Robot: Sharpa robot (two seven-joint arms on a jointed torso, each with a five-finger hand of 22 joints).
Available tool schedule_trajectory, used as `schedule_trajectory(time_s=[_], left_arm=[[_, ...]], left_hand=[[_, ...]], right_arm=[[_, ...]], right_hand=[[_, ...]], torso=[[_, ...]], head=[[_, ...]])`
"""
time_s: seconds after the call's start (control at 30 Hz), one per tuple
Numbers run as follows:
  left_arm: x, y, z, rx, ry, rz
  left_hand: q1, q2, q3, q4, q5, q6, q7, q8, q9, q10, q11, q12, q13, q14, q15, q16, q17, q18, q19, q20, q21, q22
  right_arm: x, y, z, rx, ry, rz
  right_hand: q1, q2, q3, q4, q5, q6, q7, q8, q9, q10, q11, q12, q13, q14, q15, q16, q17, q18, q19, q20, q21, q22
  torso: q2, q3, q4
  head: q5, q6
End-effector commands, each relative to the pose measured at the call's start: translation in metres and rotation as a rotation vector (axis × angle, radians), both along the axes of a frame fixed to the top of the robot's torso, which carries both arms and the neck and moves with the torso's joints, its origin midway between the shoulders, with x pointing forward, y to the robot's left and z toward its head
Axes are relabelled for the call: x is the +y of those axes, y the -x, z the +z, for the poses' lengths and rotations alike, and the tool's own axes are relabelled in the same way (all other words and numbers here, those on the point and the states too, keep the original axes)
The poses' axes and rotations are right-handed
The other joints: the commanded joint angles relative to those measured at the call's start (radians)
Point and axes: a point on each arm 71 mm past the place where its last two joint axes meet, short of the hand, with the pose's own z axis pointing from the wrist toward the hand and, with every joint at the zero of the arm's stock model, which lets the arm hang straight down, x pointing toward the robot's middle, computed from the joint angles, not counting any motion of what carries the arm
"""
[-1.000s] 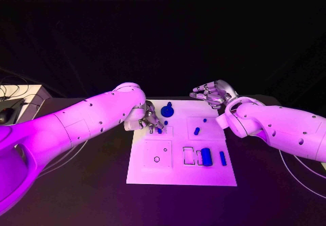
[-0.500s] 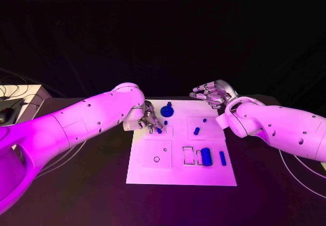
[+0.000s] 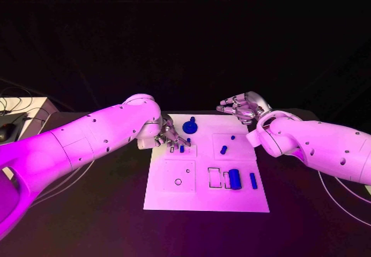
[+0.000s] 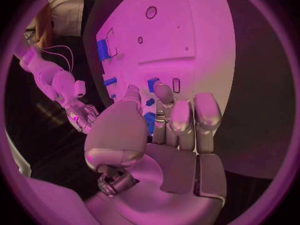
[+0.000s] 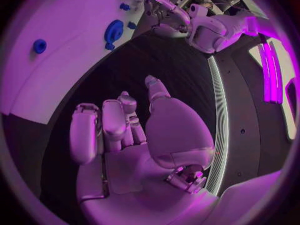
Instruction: Assemble the parts on the task board
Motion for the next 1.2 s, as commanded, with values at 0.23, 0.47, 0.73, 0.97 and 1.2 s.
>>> schedule_trajectory(time_s=[0.23,0.47,0.73,0.97,1.2], left_arm=[[0.001,-0.001,0.011,-0.066,0.091,0.032],[0.009,-0.001,0.024,-0.124,0.256,0.089],[0.031,0.001,0.025,-0.192,0.388,0.125],[0.059,-0.007,0.027,-0.291,0.439,0.192],[0.074,-0.017,0.026,-0.314,0.411,0.234]], left_hand=[[0.021,-0.010,0.012,0.014,-0.004,-0.007,0.010,-0.001,0.001,0.000,0.003,0.000,0.002,0.001,-0.003,-0.003,-0.010,-0.003,0.006,-0.003,-0.009,0.027],[0.088,-0.032,0.195,0.003,-0.002,-0.050,0.053,-0.085,-0.102,-0.052,0.031,-0.018,-0.008,-0.023,0.013,-0.073,-0.080,0.013,-0.038,0.010,-0.099,-0.020],[0.201,0.001,0.367,-0.140,0.000,-0.102,0.103,-0.156,-0.298,-0.135,0.073,-0.133,-0.149,-0.117,0.050,-0.317,-0.305,0.076,-0.157,0.070,-0.462,-0.249],[0.120,-0.040,0.324,-0.095,-0.003,-0.119,0.119,-0.149,-0.370,-0.137,0.085,-0.144,-0.200,-0.117,0.060,-0.345,-0.330,0.083,-0.145,0.082,-0.502,-0.283],[0.077,-0.086,0.360,-0.049,-0.002,-0.127,0.119,-0.112,-0.417,-0.131,0.084,-0.127,-0.238,-0.099,0.057,-0.278,-0.300,0.092,-0.116,0.079,-0.463,-0.254]], right_arm=[[-0.001,0.001,-0.001,-0.006,0.005,0.011],[-0.003,0.001,-0.001,-0.008,-0.003,0.008],[-0.007,0.004,0.001,-0.036,-0.031,0.013],[-0.012,0.006,0.004,-0.075,-0.050,0.014],[-0.014,0.007,0.006,-0.097,-0.043,0.017]], right_hand=[[0.000,0.007,-0.006,-0.002,0.001,-0.002,0.007,0.002,0.002,-0.003,-0.003,0.001,-0.001,0.002,-0.006,-0.003,-0.001,-0.001,0.079,-0.005,-0.006,0.203],[0.000,0.007,-0.006,-0.003,0.001,-0.002,0.007,0.002,0.002,-0.003,-0.003,0.001,-0.001,0.002,-0.006,-0.003,-0.001,-0.001,0.079,-0.005,-0.008,0.203],[0.005,0.009,-0.003,-0.007,0.003,0.000,0.006,0.002,0.002,-0.007,-0.004,-0.003,-0.004,0.001,-0.006,-0.006,-0.004,-0.001,0.078,-0.005,-0.010,0.203],[0.007,0.013,-0.004,-0.018,0.006,-0.001,0.006,0.002,0.002,-0.034,-0.004,-0.046,-0.043,-0.005,-0.008,-0.040,-0.029,0.008,0.070,-0.006,-0.054,0.191],[0.008,0.015,-0.003,-0.021,0.008,-0.001,0.006,0.002,0.002,-0.039,-0.005,-0.054,-0.052,-0.005,-0.008,-0.047,-0.031,0.010,0.070,-0.006,-0.063,0.189]], torso=[[0.000,0.0007,0.0004],[0.000,0.0015,-0.0005],[0.000,0.0007,0.0007],[0.001,-0.0012,-0.0004],[0.005,-0.0011,-0.0018]], head=[[0.002,0.003],[0.003,0.008],[0.003,0.019],[0.008,0.032],[0.010,0.047]])
